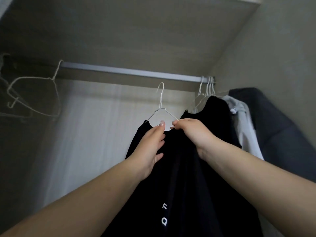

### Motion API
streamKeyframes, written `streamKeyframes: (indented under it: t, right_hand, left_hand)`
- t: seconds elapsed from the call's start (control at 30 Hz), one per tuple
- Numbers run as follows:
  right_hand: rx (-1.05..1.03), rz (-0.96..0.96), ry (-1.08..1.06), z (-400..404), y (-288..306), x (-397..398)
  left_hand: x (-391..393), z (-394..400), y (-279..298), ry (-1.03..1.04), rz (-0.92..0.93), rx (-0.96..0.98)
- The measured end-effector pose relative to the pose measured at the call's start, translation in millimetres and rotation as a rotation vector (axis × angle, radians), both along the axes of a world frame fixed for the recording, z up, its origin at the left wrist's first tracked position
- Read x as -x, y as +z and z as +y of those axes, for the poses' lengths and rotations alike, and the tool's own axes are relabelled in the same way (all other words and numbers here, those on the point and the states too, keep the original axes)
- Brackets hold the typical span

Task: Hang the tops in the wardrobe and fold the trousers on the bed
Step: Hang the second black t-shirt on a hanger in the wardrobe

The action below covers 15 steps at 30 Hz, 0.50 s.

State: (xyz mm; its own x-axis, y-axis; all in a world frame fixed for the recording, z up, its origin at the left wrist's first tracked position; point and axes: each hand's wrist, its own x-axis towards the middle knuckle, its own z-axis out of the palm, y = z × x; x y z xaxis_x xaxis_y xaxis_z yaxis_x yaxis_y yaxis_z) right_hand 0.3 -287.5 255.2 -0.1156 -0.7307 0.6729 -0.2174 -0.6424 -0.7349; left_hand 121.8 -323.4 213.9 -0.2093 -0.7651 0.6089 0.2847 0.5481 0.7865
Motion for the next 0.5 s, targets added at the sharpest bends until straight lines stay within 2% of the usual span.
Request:
streamKeyframes:
  t: [0.1,0.2,0.5]
  right_hand:
    - [0.049,-0.011,-0.067,2,33,5]
    - [0.088,-0.028,-0.129,2,64,13]
    - [0.082,-0.013,-0.318,-7,130,53]
  left_hand:
    - [13,14,32,-0.178,0.088,0.014]
    - [24,25,62,-0.262,0.17,0.016]
    - [56,42,96,-0.328,0.002,0.089]
